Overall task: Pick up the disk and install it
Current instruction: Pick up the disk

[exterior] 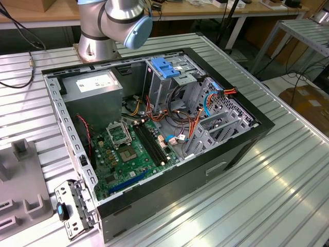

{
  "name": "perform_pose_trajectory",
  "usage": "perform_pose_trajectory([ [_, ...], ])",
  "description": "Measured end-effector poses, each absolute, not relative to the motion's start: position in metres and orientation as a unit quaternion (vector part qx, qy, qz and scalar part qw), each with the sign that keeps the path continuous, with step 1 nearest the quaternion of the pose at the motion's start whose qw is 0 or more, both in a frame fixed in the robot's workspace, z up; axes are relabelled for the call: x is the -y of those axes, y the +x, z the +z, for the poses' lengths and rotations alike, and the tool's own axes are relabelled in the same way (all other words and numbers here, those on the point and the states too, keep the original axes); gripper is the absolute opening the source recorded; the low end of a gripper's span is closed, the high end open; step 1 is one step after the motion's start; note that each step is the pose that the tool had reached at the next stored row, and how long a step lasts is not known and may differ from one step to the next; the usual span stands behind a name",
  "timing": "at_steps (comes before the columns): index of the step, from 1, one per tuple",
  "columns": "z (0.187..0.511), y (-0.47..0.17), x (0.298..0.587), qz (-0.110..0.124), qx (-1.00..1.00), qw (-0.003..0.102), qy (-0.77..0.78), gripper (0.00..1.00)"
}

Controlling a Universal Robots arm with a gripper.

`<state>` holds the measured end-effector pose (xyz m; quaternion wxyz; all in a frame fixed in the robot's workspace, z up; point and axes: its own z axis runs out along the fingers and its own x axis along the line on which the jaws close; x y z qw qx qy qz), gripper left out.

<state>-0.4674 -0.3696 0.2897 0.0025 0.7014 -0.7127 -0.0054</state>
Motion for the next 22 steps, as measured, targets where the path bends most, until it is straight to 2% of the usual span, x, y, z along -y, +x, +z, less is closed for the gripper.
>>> perform_pose_trajectory([
  [22,0.336,-0.467,0.370,-0.005,0.713,0.002,0.701,0.37],
])
